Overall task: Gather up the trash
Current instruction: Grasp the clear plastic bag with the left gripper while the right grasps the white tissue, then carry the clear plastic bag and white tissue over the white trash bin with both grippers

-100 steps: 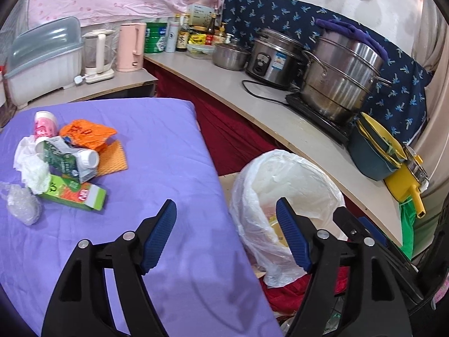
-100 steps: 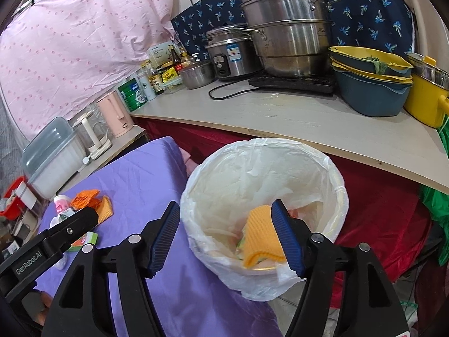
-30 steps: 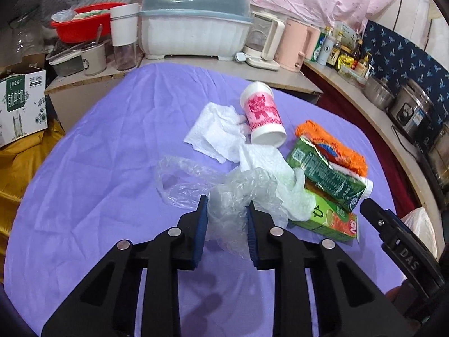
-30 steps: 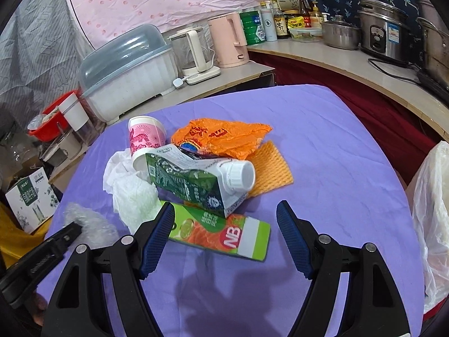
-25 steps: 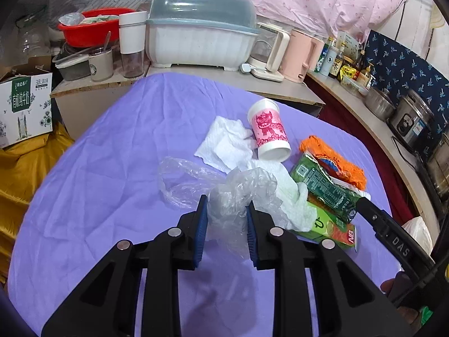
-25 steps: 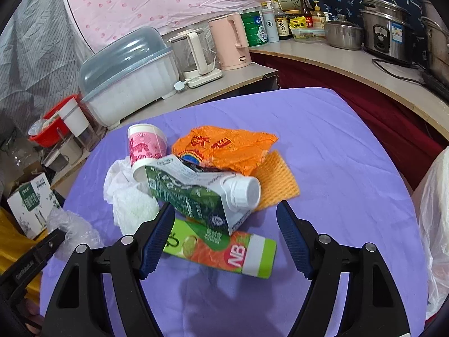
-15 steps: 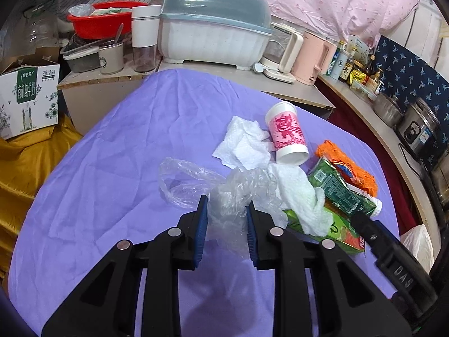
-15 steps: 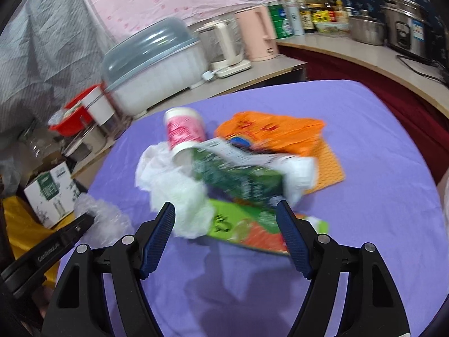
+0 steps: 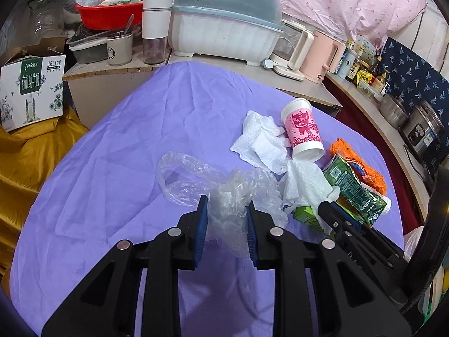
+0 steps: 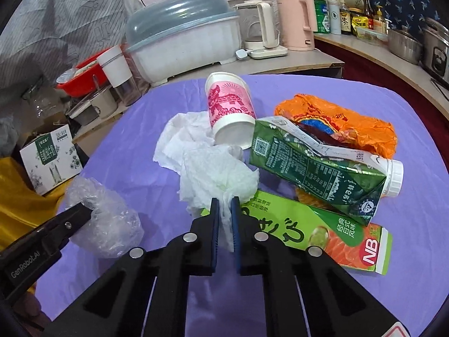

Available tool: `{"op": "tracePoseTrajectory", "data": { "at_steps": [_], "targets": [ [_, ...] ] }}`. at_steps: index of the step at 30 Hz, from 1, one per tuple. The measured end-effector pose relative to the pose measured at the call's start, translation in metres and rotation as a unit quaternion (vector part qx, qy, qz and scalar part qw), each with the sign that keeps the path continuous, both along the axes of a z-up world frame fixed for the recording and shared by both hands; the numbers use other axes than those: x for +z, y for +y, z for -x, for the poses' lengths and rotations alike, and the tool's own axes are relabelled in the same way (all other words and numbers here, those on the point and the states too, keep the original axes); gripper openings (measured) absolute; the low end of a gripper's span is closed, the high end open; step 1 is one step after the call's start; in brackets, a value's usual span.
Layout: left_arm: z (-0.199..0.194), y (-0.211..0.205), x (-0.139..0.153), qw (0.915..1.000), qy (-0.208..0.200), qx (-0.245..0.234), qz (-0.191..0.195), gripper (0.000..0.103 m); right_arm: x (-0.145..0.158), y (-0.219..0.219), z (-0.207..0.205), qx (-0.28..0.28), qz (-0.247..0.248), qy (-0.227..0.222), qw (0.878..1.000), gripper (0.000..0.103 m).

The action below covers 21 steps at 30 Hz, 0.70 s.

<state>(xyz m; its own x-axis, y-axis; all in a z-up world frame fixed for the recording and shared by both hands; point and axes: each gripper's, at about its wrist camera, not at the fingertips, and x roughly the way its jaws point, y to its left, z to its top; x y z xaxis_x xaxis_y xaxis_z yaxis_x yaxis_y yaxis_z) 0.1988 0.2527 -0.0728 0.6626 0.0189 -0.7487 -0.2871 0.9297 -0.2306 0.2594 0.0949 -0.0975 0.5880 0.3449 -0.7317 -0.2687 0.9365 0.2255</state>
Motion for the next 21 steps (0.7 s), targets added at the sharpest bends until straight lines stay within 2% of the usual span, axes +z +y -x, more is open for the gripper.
{"op": "tracePoseTrajectory", "data": {
  "at_steps": [5, 9, 12, 21],
  "targets": [
    [0.009, -0.002, 0.014, 0.9999, -0.014, -0.002, 0.002, 0.024, 0.032, -0.003, 0.01, 0.005, -0.015, -0.032, 0.999, 0.007],
    [0.019, -0.011, 0.033, 0.9995, -0.032, -0.007, -0.005, 0.024, 0.069, -0.021, 0.021, -0.004, -0.044, -0.061, 0.997, 0.007],
    [0.028, -0.021, 0.05, 0.9987, -0.048, -0.019, -0.007, 0.024, 0.093, -0.033, 0.029, -0.017, -0.047, -0.085, 0.995, 0.007],
    [0.055, -0.076, 0.098, 0.9929, -0.089, -0.079, -0.01, 0.024, 0.159, -0.12, 0.078, -0.086, -0.054, -0.15, 0.983, 0.007]
  ]
}}
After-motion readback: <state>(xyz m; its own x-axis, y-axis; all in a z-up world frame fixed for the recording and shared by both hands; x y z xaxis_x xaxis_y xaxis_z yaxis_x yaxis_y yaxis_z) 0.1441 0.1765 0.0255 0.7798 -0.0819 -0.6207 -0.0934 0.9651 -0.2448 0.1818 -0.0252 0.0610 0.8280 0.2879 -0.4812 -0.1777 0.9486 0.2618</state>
